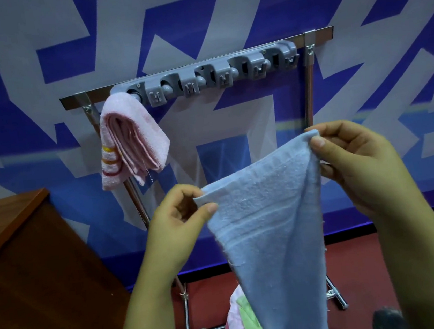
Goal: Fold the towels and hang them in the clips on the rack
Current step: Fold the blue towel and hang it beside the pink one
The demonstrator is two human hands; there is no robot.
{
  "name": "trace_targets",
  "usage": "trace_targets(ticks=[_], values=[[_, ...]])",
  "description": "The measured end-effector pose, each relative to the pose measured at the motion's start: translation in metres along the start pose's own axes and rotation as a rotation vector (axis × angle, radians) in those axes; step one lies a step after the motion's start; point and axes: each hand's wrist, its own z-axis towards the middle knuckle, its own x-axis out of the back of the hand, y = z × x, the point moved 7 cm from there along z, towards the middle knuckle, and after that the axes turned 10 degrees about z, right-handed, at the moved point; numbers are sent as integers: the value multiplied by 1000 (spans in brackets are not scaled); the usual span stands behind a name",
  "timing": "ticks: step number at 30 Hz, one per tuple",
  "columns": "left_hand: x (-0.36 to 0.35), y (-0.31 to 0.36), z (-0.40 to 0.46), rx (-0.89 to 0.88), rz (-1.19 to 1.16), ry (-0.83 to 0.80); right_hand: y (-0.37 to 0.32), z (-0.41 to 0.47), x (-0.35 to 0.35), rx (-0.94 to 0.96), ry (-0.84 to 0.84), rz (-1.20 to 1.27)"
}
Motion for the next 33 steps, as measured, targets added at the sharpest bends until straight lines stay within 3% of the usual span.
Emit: trace_targets(ticks=[8,12,17,20,26,33], values=[[12,18,20,-68,-34,50,2,2,2,13,0,-296],[22,31,21,-105,-217,129,-12,1,-2,33,-111,-225],[26,35,15,-52,-447,113,-18,-2,-4,-2,-165,63],[22,21,20,81,-482,80,-4,2,-1,-74,-113,106],[4,-31,28,386,-414,91,52,13,6,-279,34,-138],[-13,-24,22,367,-457,143,53,7,-3,-138,170,-235]])
